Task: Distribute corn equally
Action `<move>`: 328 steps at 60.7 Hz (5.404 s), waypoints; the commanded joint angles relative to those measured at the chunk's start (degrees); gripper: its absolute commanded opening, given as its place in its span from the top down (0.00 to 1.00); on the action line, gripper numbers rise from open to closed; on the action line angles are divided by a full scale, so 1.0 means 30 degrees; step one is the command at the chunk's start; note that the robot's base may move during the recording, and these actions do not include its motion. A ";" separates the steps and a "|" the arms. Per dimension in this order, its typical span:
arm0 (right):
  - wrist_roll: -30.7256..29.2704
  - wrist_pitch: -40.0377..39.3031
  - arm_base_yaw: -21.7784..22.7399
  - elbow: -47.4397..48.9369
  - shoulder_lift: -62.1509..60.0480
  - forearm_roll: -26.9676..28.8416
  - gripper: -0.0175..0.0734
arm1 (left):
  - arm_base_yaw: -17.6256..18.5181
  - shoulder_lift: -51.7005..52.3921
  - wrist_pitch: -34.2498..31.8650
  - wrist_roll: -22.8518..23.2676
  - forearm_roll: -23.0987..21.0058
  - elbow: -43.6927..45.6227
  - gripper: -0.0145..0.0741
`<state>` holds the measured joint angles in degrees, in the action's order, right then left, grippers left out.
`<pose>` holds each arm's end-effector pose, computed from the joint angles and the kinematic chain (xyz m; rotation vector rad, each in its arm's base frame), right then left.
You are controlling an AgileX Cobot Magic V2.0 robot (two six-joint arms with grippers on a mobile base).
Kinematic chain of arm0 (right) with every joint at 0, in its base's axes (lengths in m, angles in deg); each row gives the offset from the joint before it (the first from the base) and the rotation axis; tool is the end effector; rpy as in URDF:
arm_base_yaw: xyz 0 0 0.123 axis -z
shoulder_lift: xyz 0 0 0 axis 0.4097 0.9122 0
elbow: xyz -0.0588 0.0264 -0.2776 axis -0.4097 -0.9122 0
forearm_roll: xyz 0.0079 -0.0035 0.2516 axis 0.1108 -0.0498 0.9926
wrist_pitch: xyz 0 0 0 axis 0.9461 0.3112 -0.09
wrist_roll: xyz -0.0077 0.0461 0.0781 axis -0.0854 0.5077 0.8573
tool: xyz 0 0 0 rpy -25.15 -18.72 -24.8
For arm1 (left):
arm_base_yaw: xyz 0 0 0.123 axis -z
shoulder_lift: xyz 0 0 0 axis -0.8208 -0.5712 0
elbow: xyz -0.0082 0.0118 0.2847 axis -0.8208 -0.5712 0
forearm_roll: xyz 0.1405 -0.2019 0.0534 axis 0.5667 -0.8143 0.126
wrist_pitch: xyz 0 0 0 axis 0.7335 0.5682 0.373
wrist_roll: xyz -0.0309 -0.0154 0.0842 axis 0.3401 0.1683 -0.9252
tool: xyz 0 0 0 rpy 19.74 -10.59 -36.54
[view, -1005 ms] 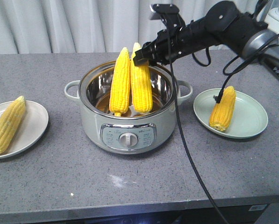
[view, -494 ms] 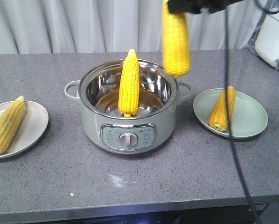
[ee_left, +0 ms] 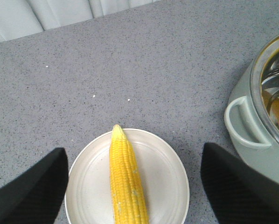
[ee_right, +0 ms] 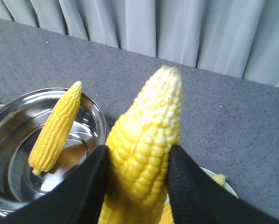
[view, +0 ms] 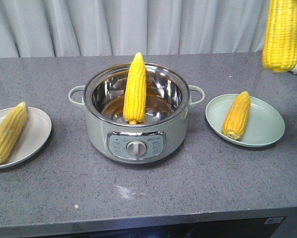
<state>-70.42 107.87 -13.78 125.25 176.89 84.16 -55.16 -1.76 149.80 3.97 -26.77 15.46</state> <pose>0.3157 -0.0056 0.5074 -0.4343 2.0735 0.3886 0.2878 -0.0067 0.4570 0.2842 2.2889 0.0255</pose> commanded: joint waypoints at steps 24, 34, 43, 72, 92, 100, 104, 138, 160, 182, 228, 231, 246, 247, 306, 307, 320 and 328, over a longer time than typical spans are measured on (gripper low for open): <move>-0.2007 -0.2917 0.0318 -0.7233 -0.4013 0.0932 0.68 | 0.0007 0.0680 -0.0748 0.0149 -0.0961 0.0473 0.19; -0.2526 -0.5077 0.0318 -1.0381 -0.5683 0.0698 0.68 | 0.0025 0.0680 -0.0792 -0.0909 -0.3077 0.0473 0.19; -0.2526 -0.5388 0.0318 -1.0959 -0.5892 0.0776 0.68 | 0.1010 0.0479 -0.0769 -0.1898 -0.4853 0.0473 0.19; -0.2526 -0.5313 0.0318 -1.0959 -0.5892 0.1069 0.68 | 0.7398 -0.3567 -0.3780 0.0230 -0.4874 0.0473 0.19; -0.2505 -0.5112 0.0318 -1.0959 -0.5892 0.1106 0.68 | 0.9351 -0.6010 -0.6664 0.1853 -0.4776 0.0473 0.19; -0.2505 -0.4960 0.0318 -1.0959 -0.5892 0.1445 0.68 | 0.9327 -0.6726 -0.7217 0.2239 -0.4675 0.0473 0.19; -0.2544 -0.4917 0.0318 -1.0959 -0.5892 0.1661 0.68 | 0.9327 -0.7002 -0.7585 0.2239 -0.4679 0.0473 0.19; -0.2594 -0.4803 0.0318 -1.0959 -0.5892 0.1724 0.68 | 0.9327 -0.8818 -0.9592 0.3742 -0.3261 0.0473 0.19; -0.2594 -0.4716 0.0318 -1.0959 -0.5892 0.1723 0.68 | 0.9327 -0.9755 -1.0353 0.3704 -0.3222 0.0473 0.22; -0.2594 -0.4677 0.0318 -1.0959 -0.5892 0.1723 0.68 | 0.9327 -0.9815 -1.0150 0.3680 -0.3224 0.0473 0.63; -0.2803 -0.4615 0.0318 -1.0959 -0.5892 0.1723 0.68 | 0.6611 -0.1445 -0.4611 0.5725 0.2117 0.0473 0.68; -0.2803 -0.4615 0.0318 -1.0959 -0.5892 0.1723 0.68 | 0.6148 -0.0772 -0.3920 0.5725 0.2467 0.0473 0.67; -0.2801 -0.4597 0.0318 -1.0959 -0.5892 0.1723 0.68 | 0.4470 0.2017 -0.1360 0.5725 0.3782 0.0120 0.67; -0.2801 -0.4577 0.0318 -1.0959 -0.5892 0.1723 0.68 | 0.4372 0.2136 -0.1245 0.5725 0.3782 0.0005 0.67; -0.2801 -0.4277 0.0318 -1.0959 -0.5892 0.1723 0.68 | 0.4143 0.4278 -0.0809 0.5664 0.4387 -0.2037 0.67; -0.2801 -0.4277 0.0318 -1.0959 -0.5892 0.1723 0.68 | 0.4143 0.4278 -0.0809 0.5664 0.4387 -0.2037 0.67; -0.2783 -0.4275 0.0318 -1.0959 -0.5892 0.1723 0.68 | 0.4143 0.4278 -0.0809 0.5664 0.4387 -0.2037 0.67; -0.2782 -0.4292 0.0318 -1.0959 -0.5892 0.1723 0.68 | 0.4143 0.4278 -0.0809 0.5664 0.4387 -0.2037 0.67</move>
<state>-78.23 97.43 -13.26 90.88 160.87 86.72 -42.65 9.70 150.70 20.50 -14.07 8.26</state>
